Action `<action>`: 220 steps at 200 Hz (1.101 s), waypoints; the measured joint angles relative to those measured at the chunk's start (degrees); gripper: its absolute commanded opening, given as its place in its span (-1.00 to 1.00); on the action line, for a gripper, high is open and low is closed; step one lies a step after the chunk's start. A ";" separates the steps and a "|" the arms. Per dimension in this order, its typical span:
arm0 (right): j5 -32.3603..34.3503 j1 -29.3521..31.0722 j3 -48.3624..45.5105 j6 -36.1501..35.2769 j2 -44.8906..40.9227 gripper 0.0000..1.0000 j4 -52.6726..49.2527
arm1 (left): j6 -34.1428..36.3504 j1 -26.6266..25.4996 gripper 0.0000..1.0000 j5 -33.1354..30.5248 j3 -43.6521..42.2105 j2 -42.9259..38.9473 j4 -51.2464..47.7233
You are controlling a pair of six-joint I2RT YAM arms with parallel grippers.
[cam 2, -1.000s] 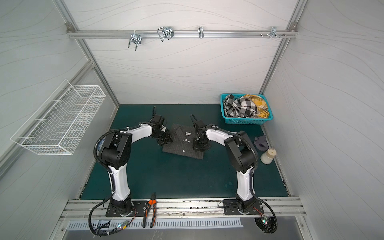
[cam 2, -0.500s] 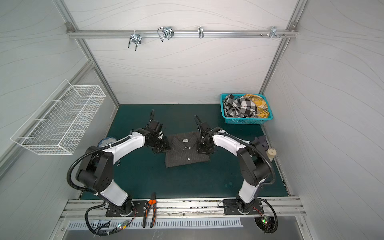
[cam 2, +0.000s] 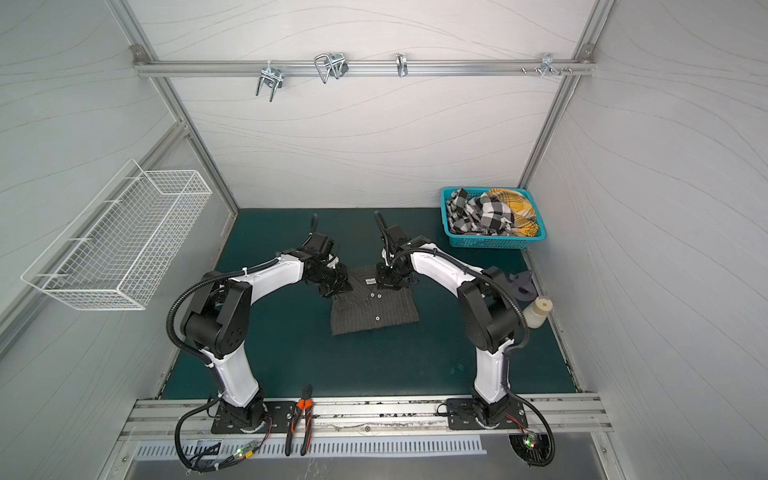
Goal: Fold and stack the long sleeve shirts
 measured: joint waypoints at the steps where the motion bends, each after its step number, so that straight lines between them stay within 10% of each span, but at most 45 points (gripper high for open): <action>1: -0.11 0.00 0.09 -0.07 0.33 -0.71 0.02 | 0.00 0.07 -0.97 0.00 0.00 0.09 0.07; 70: -2.25 -1.31 -2.38 -0.44 6.91 -0.73 1.90 | 4.22 3.58 -0.93 -1.05 4.33 7.37 -1.38; 106: -3.43 -1.53 -2.60 -1.07 5.57 -0.50 1.75 | 5.44 4.52 -0.52 -2.60 5.01 4.72 -4.15; 152: -2.51 -2.36 -4.35 -1.22 -3.45 -0.43 -0.04 | 4.70 5.27 -0.89 -1.60 2.19 -6.34 -6.03; 220: -2.84 -9.97 -16.74 -1.25 -6.47 -0.53 1.09 | 5.53 5.35 -1.00 -1.05 1.33 4.57 -7.04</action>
